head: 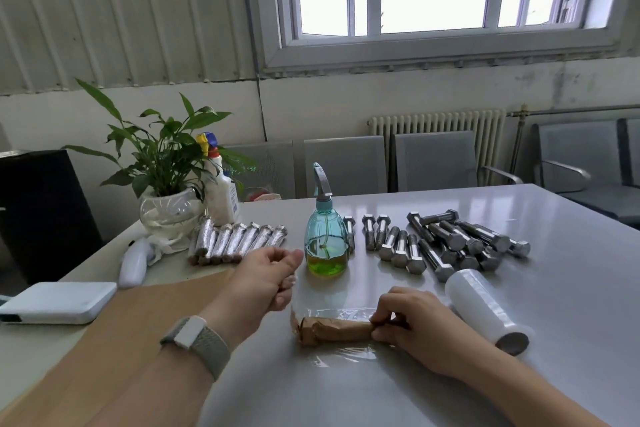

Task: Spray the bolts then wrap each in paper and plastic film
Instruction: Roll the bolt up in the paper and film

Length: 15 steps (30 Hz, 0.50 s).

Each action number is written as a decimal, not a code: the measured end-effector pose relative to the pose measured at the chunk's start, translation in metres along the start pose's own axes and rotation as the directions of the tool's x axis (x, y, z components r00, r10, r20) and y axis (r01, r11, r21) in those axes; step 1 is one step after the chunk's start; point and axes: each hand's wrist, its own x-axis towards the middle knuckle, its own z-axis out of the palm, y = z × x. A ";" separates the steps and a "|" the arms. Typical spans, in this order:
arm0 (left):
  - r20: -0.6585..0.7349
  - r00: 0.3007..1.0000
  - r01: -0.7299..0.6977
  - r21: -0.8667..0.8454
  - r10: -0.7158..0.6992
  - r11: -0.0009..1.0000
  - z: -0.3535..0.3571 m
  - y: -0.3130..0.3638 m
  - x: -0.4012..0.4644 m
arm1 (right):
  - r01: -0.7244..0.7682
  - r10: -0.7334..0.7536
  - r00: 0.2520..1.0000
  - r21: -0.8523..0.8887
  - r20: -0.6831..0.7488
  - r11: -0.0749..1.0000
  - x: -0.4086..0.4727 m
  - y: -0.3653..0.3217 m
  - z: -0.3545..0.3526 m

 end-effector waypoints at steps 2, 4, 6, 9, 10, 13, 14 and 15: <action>0.072 0.997 0.018 0.016 -0.019 1.000 0.018 -0.004 0.001 | 0.005 -0.005 1.000 -0.005 0.000 1.000 0.000 0.001 0.001; 0.145 0.989 0.005 0.148 -0.027 0.989 0.039 -0.014 0.003 | 0.013 -0.013 1.000 -0.006 -0.006 1.000 0.000 0.002 0.002; 0.156 0.987 -0.031 0.337 -0.023 0.941 0.058 -0.026 0.006 | 0.019 -0.019 1.000 -0.003 -0.008 1.000 0.001 0.002 0.002; 0.121 0.992 -0.102 0.652 0.029 0.751 0.073 -0.042 0.012 | 0.016 -0.016 1.000 0.001 -0.012 1.000 0.001 0.003 0.003; 0.110 0.993 -0.112 0.724 0.047 0.680 0.076 -0.045 0.013 | 0.015 -0.014 1.000 0.007 -0.010 1.000 0.002 0.003 0.003; 0.070 0.992 -0.113 0.846 0.102 0.521 0.082 -0.051 0.012 | 0.008 -0.008 1.000 0.037 -0.005 0.999 0.003 0.003 0.002; 0.068 0.990 -0.120 0.872 0.126 0.475 0.083 -0.053 0.010 | 0.005 -0.005 1.000 0.045 -0.007 0.999 0.003 0.003 0.002; 0.072 0.986 -0.134 0.886 0.153 0.444 0.085 -0.055 0.008 | 0.003 -0.003 1.000 0.051 -0.015 0.999 0.003 0.004 0.002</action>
